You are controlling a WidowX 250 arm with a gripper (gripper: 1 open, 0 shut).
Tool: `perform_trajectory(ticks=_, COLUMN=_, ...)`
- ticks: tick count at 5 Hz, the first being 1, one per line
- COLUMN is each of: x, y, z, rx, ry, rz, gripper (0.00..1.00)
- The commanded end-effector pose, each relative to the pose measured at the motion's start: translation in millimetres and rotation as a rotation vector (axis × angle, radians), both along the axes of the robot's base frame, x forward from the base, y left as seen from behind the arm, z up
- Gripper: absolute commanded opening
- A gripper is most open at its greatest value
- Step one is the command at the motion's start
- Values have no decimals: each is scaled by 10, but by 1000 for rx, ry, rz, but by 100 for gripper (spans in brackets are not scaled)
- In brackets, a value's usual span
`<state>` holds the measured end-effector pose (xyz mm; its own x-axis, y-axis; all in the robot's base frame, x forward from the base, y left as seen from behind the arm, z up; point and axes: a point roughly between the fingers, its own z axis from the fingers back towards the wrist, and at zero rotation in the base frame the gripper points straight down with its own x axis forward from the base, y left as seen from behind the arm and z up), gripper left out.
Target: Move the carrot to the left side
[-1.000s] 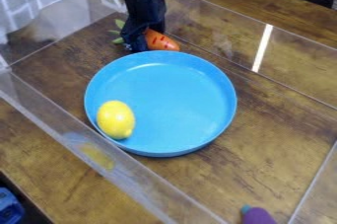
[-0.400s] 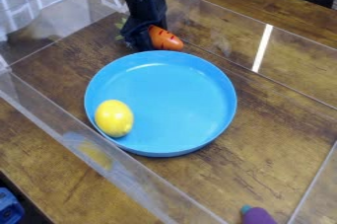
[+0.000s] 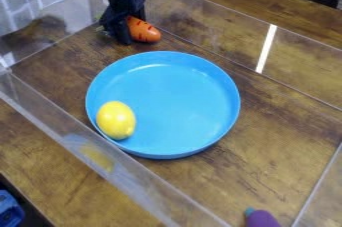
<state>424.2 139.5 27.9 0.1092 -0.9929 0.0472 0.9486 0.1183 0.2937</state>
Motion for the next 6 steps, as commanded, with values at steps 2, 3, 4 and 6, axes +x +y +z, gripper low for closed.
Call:
perform_trajectory(ticks=2, x=-117, y=271, z=73, rx=23, ry=-10, rz=76, gripper=0)
perform_trajectory(ticks=3, x=-245, y=352, z=101, rx=28, ry=-3, rz=109, gripper=0)
perform_trajectory(ticks=4, x=-373, y=430, z=110, rx=35, ry=3, rz=140, gripper=0)
perform_trajectory(ticks=6, x=-461, y=607, z=131, rx=38, ry=-3, rz=63, gripper=0)
